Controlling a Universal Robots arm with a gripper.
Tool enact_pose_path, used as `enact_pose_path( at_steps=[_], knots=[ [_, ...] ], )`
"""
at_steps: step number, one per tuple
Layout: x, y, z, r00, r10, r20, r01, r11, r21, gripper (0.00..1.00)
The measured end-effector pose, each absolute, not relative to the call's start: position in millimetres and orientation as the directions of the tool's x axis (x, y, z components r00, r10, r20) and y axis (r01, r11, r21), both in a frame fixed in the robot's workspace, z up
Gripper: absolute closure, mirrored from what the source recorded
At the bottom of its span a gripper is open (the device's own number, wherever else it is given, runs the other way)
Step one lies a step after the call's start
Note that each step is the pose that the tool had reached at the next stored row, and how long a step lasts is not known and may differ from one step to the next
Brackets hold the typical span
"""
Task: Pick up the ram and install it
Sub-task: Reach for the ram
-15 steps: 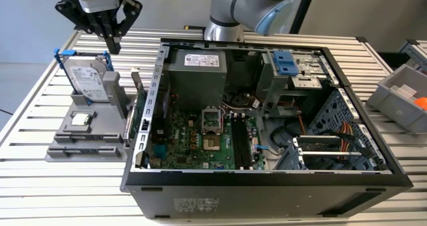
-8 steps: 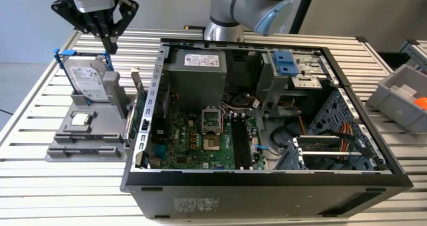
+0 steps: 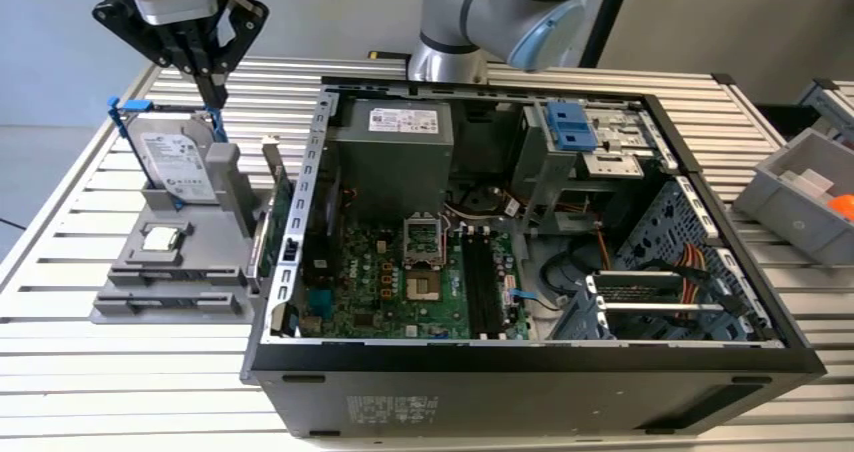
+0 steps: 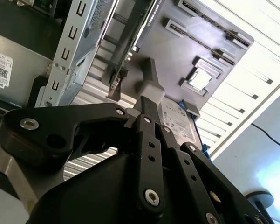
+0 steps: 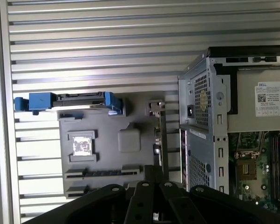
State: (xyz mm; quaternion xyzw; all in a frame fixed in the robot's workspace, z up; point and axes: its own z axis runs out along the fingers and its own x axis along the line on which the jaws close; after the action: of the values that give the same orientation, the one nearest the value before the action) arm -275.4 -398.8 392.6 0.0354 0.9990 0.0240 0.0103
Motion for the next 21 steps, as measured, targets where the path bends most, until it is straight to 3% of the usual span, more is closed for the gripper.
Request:
enact_pose_path(
  at_steps=[21],
  knots=[
    [-290, -399, 393, -0.997, 0.071, -0.019, 0.070, 0.996, 0.049, 1.00]
  ],
)
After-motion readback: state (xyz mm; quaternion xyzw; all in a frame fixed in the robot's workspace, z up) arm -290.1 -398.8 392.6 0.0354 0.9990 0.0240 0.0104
